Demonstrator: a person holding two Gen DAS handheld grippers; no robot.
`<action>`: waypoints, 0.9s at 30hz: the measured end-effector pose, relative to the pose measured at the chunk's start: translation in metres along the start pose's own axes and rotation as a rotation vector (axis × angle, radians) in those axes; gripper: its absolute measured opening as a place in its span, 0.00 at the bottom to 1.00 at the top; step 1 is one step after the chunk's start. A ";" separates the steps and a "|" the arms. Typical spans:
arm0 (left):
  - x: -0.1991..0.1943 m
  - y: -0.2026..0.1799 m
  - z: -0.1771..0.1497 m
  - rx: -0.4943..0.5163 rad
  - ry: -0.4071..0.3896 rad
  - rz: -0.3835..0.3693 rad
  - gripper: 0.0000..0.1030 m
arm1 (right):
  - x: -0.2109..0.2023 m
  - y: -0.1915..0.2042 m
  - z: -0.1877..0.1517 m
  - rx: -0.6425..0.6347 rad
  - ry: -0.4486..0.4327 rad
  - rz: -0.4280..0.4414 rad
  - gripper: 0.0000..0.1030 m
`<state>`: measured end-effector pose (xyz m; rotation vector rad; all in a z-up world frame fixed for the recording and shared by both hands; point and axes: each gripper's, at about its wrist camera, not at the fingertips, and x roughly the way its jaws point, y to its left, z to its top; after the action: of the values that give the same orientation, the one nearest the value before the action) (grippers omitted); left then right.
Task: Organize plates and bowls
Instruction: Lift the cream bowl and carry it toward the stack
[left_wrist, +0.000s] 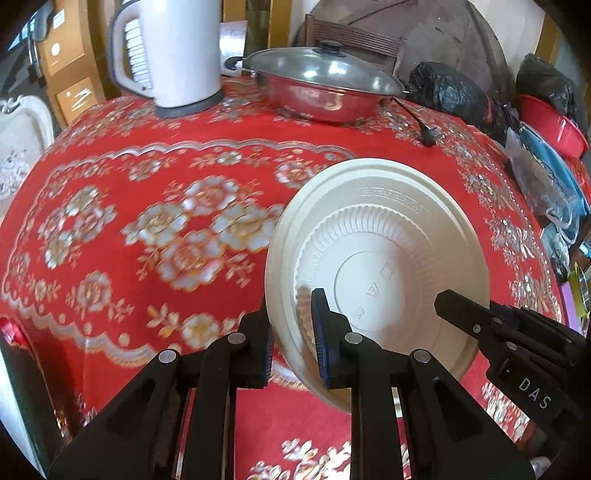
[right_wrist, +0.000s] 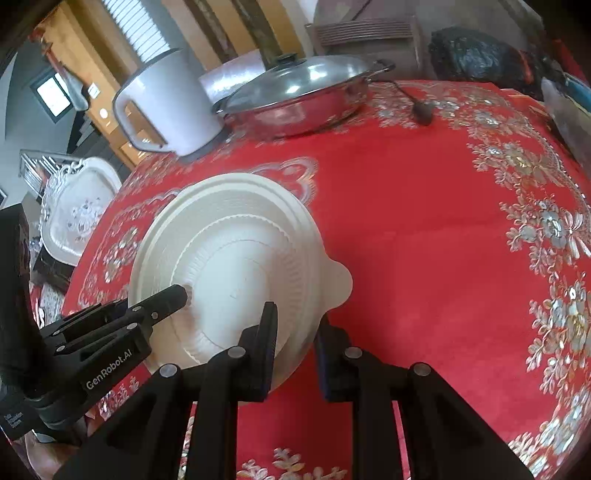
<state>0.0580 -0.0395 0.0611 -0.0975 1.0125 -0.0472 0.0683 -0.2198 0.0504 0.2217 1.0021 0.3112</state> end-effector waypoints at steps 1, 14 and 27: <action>-0.002 0.004 -0.004 -0.007 -0.001 -0.001 0.18 | 0.000 0.003 -0.002 -0.006 0.003 -0.001 0.19; -0.040 0.055 -0.041 -0.078 -0.053 0.037 0.18 | 0.004 0.058 -0.026 -0.099 0.034 0.042 0.19; -0.077 0.115 -0.067 -0.167 -0.104 0.093 0.18 | 0.014 0.119 -0.034 -0.218 0.053 0.087 0.19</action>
<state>-0.0408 0.0771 0.0790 -0.2030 0.9146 0.1267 0.0279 -0.1021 0.0597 0.0595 1.0038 0.5050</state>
